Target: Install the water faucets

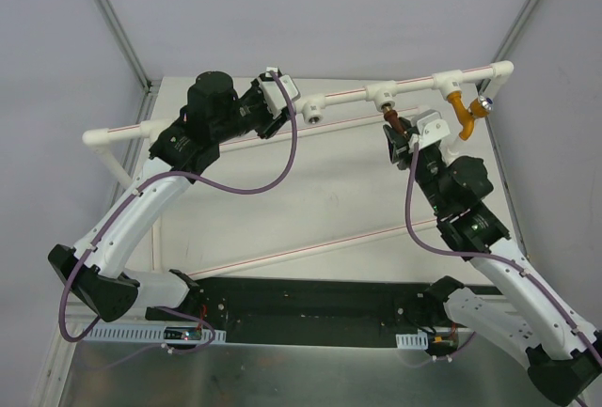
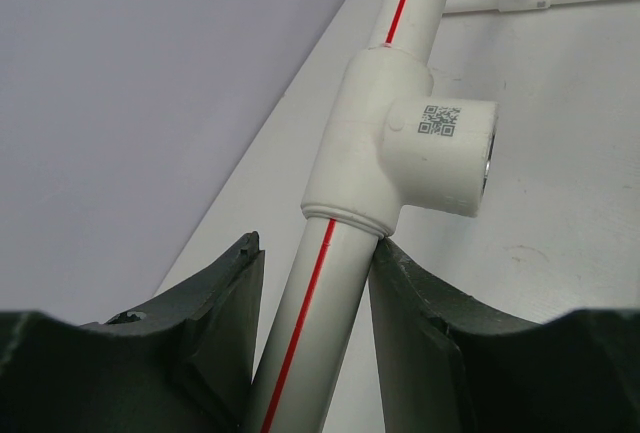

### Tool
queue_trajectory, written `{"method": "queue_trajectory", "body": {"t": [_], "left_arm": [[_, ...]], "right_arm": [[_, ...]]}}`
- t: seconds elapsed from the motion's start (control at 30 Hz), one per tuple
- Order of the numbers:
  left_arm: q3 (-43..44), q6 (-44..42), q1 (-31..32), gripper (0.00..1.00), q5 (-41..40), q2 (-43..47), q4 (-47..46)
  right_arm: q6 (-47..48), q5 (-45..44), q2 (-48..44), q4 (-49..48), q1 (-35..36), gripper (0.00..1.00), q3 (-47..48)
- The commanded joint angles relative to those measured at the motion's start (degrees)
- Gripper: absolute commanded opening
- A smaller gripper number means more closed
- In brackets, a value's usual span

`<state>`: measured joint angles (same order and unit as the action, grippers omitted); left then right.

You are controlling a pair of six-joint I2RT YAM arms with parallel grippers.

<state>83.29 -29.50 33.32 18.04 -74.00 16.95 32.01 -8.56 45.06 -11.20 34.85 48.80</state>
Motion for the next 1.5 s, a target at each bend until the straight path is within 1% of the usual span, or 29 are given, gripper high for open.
{"method": "queue_trajectory", "body": {"t": [0.0, 0.27, 0.73, 0.97, 1.2, 1.47], "left_arm": [[-6.12, 14.91, 0.34, 0.0, 5.16, -2.73, 20.32], [-6.2, 14.91, 0.34, 0.0, 5.78, -2.56, 20.23], [-6.38, 14.91, 0.34, 0.0, 5.78, -2.64, 20.23], [-6.38, 14.91, 0.34, 0.0, 5.78, -2.64, 20.23], [-6.29, 14.91, 0.34, 0.0, 6.21, -2.47, 20.23], [-6.12, 15.17, 0.34, 0.0, 7.09, -2.91, 20.23]], "right_arm": [[0.07, -0.58, 0.47, -5.76, -0.57, 0.0, 1.04], [-0.19, -0.5, 2.4, -6.82, -1.36, 0.0, 1.74], [-1.07, 0.65, 1.61, -7.17, -1.54, 0.0, 2.35], [-0.55, 0.21, 2.84, -6.9, -1.54, 0.0, 2.09], [7.44, -1.72, 5.12, -6.38, -1.54, 0.0, 0.95], [17.54, 0.47, 5.12, -7.52, -1.36, 0.0, -1.07]]}}
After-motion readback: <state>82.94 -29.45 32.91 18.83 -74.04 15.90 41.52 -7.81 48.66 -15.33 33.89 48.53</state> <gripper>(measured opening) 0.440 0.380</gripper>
